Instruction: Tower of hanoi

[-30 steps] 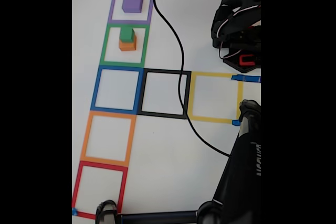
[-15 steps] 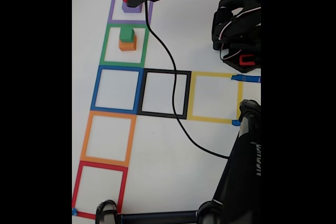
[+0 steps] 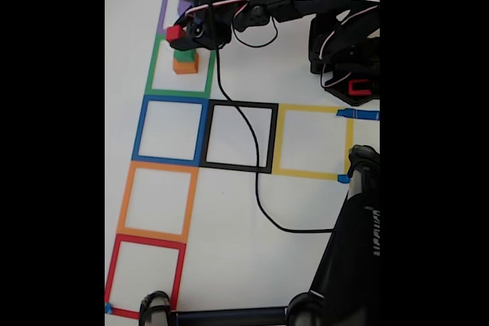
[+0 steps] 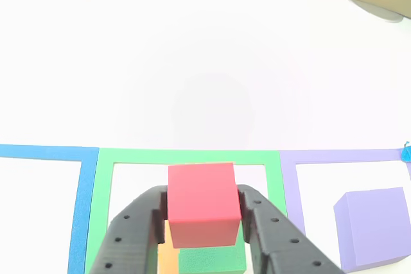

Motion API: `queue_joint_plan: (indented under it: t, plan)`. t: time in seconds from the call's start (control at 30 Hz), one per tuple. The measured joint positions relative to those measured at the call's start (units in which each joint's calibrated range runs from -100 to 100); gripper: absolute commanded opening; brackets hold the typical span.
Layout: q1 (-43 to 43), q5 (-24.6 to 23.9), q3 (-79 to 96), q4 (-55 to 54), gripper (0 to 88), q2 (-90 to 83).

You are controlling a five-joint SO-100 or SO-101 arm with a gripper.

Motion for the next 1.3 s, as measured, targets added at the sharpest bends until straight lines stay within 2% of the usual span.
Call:
queue_joint_plan:
  t: [0.17, 0.6, 0.97, 1.13, 1.3]
  plan:
    - [0.12, 0.00, 3.45, -10.88, 1.2, 5.07]
    - [2.81, 0.00, 7.79, -26.12, 1.5, 15.20]
    - [2.81, 0.00, 7.79, -29.67, 3.5, 18.57]
    - [2.81, 0.00, 7.79, -29.67, 7.9, 19.00]
    - [2.81, 0.00, 8.23, -29.67, 16.4, 19.33]
